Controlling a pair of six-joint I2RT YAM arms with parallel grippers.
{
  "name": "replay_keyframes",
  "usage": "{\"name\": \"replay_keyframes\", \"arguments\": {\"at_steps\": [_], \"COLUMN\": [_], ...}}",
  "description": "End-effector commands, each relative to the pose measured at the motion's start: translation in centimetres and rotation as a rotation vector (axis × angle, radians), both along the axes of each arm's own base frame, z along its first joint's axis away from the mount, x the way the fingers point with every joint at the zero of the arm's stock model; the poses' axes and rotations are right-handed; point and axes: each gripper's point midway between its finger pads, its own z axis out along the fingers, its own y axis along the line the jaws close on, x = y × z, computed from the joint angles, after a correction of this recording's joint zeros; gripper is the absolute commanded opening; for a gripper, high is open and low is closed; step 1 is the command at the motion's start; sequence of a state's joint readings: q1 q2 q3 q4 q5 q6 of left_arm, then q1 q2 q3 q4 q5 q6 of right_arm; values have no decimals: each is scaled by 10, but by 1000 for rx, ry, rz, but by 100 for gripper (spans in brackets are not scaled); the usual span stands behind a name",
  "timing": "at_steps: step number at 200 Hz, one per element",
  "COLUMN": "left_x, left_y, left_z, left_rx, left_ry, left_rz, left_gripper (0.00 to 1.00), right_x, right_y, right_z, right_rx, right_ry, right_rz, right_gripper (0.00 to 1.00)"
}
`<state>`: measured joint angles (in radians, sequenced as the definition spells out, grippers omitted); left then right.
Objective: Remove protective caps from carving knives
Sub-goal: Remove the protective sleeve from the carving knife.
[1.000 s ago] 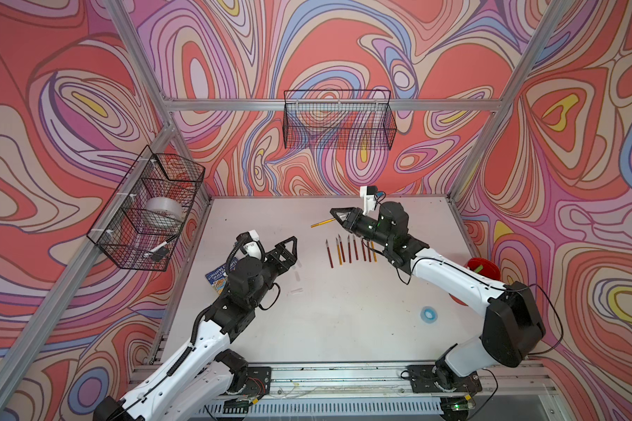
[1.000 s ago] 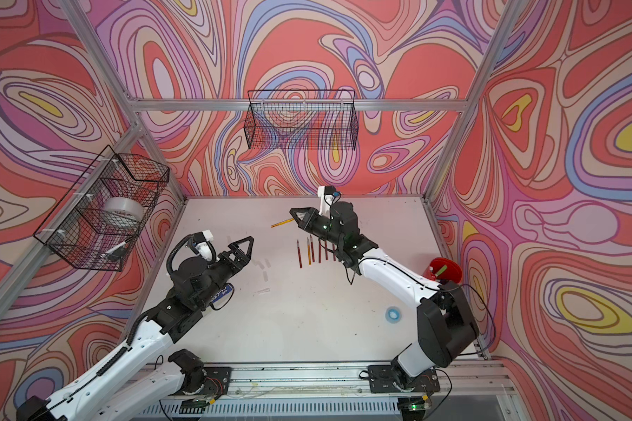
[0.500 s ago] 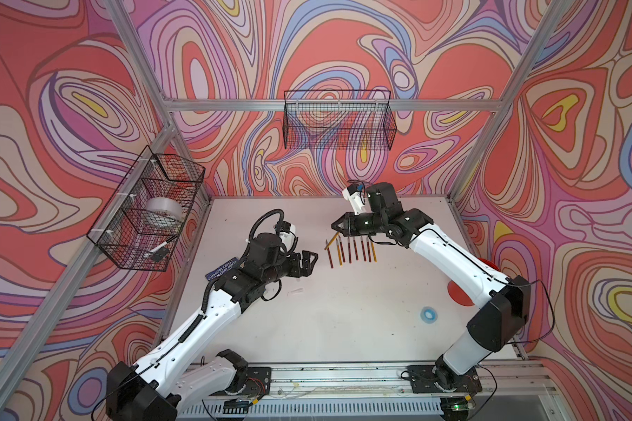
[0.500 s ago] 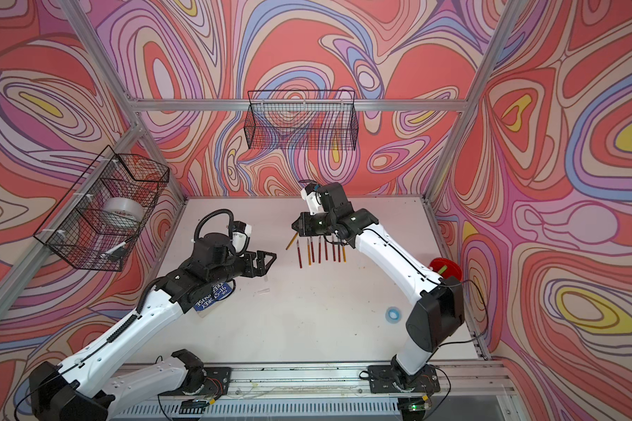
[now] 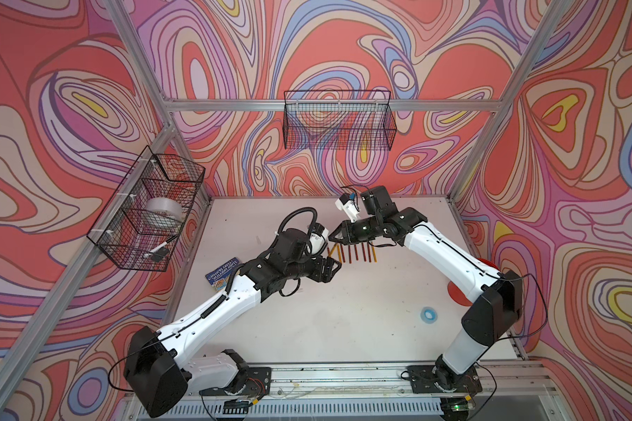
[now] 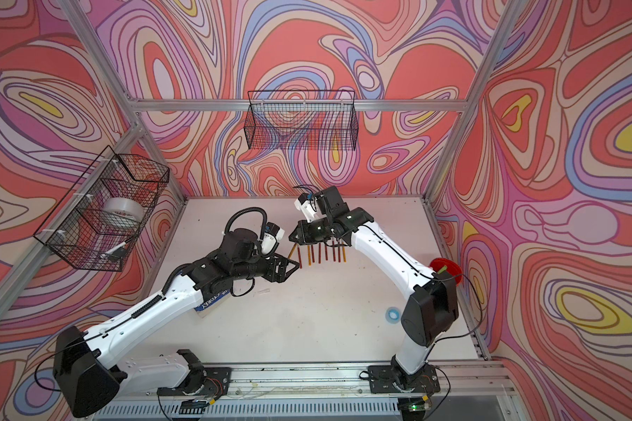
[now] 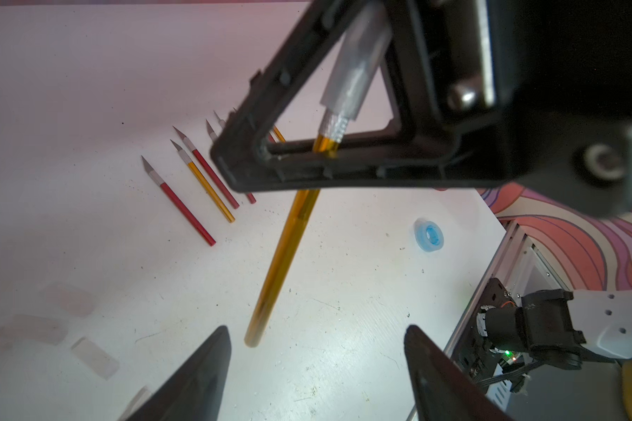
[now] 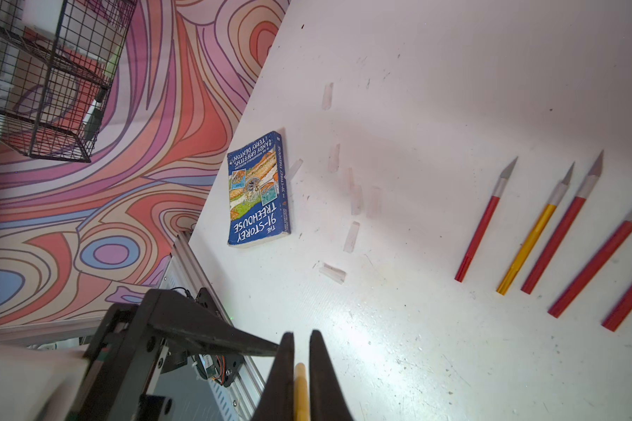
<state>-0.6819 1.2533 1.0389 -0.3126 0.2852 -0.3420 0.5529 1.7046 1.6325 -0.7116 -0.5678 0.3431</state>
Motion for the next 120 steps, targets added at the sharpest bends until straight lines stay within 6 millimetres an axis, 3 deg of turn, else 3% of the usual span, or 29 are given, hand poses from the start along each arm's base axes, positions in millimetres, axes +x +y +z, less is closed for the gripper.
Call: {"name": "replay_keyframes", "arguments": {"at_steps": [1, 120], "left_x": [5, 17], "left_y": [-7, -18], "left_z": [8, 5], "left_rx": [11, 35], "left_ry": [-41, -35], "left_rz": [-26, -20], "left_gripper": [65, 0], "right_x": [-6, -26], "right_y": [3, 14], "right_z": [2, -3], "right_rx": [20, 107], "right_ry": [0, 59], "right_rz": [42, 149], "right_gripper": [0, 0]}}
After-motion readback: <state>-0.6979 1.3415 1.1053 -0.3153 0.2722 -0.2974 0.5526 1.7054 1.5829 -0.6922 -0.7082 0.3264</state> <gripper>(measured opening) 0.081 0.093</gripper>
